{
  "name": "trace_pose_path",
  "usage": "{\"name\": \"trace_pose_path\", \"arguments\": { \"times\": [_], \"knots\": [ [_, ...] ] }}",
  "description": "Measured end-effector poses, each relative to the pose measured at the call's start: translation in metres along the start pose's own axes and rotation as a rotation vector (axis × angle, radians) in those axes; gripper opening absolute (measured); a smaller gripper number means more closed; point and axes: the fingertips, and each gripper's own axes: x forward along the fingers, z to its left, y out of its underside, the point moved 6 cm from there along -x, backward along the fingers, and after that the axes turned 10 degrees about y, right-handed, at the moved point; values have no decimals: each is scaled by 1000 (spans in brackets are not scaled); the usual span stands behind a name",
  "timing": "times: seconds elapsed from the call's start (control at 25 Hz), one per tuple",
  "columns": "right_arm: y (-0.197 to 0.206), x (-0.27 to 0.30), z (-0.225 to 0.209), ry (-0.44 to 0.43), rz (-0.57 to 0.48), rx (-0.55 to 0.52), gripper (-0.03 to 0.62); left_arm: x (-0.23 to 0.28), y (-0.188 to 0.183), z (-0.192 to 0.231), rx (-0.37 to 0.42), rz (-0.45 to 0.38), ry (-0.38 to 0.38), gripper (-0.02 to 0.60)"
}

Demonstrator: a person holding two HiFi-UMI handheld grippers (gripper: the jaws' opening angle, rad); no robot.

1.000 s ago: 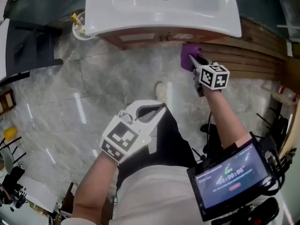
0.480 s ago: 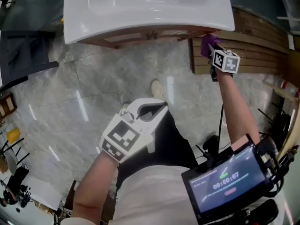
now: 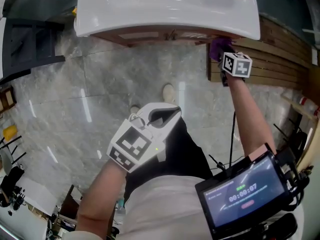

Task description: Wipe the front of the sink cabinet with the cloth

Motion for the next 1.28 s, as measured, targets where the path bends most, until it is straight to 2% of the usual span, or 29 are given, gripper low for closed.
{"name": "trace_pose_path", "arguments": {
  "times": [0.24, 0.44, 1.0, 1.28],
  "knots": [
    [0, 1, 58, -57, -13, -42, 55, -28, 22, -8, -5, -36, -32, 8],
    [-10, 11, 95, -120, -6, -82, 55, -41, 25, -5, -21, -48, -68, 8],
    [-36, 30, 200, -228, 14, -205, 55, -98, 40, 4, -68, -102, -149, 8],
    [-29, 32, 271, -283, -1, -289, 55, -131, 78, -6, -85, -150, -198, 8]
  ]
}}
